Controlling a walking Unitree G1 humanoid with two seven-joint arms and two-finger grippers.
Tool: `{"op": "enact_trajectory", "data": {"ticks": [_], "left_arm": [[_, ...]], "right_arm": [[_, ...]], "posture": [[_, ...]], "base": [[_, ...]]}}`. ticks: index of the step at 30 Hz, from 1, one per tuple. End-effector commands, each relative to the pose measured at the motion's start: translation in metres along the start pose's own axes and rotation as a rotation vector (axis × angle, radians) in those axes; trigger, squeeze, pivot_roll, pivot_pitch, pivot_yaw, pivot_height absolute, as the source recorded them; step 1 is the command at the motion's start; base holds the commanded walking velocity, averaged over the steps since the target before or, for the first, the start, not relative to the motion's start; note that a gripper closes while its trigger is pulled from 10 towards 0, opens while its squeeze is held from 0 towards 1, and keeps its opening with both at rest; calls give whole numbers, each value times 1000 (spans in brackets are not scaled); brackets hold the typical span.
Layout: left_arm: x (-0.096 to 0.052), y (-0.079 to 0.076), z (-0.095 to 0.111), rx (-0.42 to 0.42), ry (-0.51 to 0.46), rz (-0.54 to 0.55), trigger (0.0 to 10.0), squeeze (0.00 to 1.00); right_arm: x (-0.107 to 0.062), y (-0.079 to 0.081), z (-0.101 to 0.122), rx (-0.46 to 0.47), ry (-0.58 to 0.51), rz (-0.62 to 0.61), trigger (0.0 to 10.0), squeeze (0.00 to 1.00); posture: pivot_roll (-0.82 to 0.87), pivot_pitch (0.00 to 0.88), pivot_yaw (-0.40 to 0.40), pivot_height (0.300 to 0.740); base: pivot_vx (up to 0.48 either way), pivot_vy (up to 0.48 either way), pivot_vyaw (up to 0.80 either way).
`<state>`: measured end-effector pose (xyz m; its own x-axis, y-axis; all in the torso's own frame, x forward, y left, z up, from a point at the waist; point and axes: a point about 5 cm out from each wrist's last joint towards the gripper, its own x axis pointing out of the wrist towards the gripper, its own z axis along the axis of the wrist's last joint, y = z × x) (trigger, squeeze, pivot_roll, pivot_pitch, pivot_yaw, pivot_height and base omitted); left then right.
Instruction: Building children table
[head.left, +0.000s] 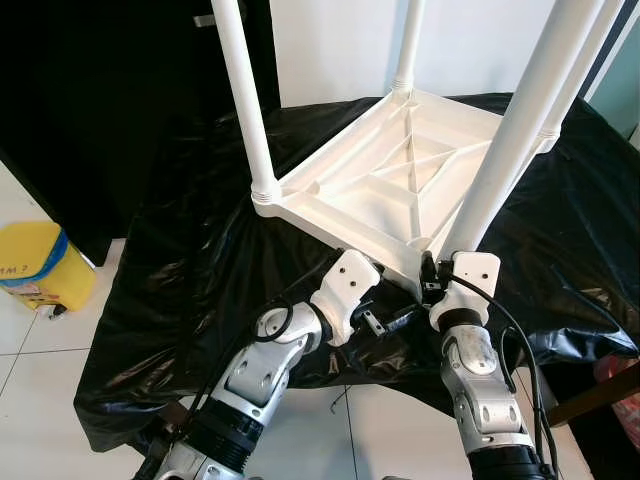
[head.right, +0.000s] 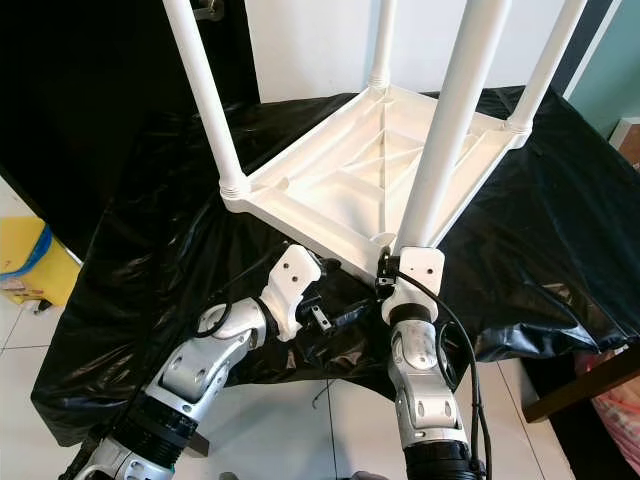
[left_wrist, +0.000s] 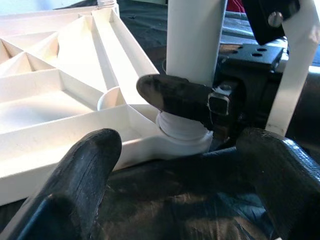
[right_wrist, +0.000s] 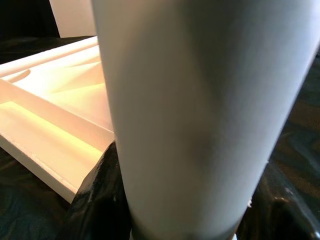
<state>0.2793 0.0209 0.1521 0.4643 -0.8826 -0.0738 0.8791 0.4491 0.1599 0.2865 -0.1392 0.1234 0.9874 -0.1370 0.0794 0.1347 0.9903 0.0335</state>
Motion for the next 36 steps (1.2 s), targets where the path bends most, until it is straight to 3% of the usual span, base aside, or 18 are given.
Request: {"op": "enact_trajectory", "data": {"ticks": [1,7,8,15,21,22,24,25,27,36], "left_arm": [[-1,2,-3,-2,8,4,10000,0],[-1,3,-1,-2,5,16,10000,0],[-1,2,-1,-3,4,14,10000,0],[-1,-1,-2,-6,4,4,10000,0],[1,0,-1,-5,1,-10,10000,0],[1,-1,-1,-6,2,-16,10000,0],[1,-2,-1,-7,2,-21,10000,0],[2,-3,-2,-10,4,-30,10000,0],[2,-5,-2,-12,5,-50,10000,0],[4,-6,-1,-5,9,-78,10000,0]], "right_arm": [[-3,2,-13,-9,74,-11,10000,0],[-2,4,-8,-15,48,-7,10000,0],[-2,4,-6,-8,37,1,10000,1000],[-4,0,0,-12,-6,33,10000,1000],[-8,-18,7,-8,-46,186,10000,1000],[-9,-23,6,-11,-32,269,10000,325],[-9,-27,6,-12,-20,326,10000,325],[-9,-31,6,-35,-16,392,10000,0],[-5,-37,7,-81,-10,490,10000,0],[9,-42,7,-162,34,652,10000,0]], "posture": [[-154,64,-8,740],[-150,71,-9,740],[-151,73,-7,740],[-163,77,0,740],[-183,82,9,740],[-189,85,14,740],[-191,85,15,740],[-197,86,18,740],[-203,86,20,740],[-205,80,17,740]], "base": [[0,0,0],[0,0,0],[0,0,0],[0,0,0],[0,0,0],[0,0,0],[0,0,0],[0,0,0],[0,0,0],[0,0,0]]}}
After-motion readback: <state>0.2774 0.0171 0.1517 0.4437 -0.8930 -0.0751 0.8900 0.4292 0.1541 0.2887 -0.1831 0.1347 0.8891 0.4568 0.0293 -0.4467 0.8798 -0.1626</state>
